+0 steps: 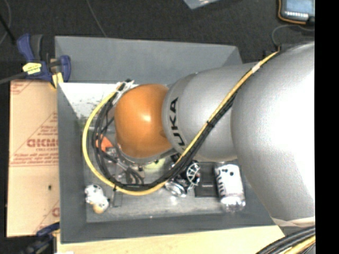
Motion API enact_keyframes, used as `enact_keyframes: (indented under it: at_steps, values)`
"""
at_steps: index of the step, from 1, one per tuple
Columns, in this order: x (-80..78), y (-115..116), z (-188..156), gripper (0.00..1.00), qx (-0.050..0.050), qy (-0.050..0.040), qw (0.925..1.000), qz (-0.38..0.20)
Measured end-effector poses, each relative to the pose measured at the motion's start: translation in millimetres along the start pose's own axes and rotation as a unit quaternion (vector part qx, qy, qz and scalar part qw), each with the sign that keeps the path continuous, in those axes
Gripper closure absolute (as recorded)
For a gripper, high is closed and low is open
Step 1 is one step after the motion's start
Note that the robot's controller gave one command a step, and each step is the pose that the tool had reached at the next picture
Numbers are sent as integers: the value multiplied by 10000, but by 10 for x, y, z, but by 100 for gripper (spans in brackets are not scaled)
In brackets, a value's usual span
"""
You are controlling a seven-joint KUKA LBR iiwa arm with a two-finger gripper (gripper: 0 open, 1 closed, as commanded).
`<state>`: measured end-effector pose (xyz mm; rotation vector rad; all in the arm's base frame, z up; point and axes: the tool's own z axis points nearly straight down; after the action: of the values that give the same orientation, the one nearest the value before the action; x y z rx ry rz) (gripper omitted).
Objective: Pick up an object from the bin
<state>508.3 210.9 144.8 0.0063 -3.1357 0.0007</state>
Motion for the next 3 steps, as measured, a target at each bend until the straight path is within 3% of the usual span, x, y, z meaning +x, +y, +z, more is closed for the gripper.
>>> enact_keyframes:
  at_steps: [1, 2, 3]
  values:
    - [-20, -8, -44, 0, -9, -37, 10000, 20]
    - [-120, -66, 272, 0, -13, -30, 10000, 43]
    - [-338, -37, 474, 0, -13, -37, 9999, 155]
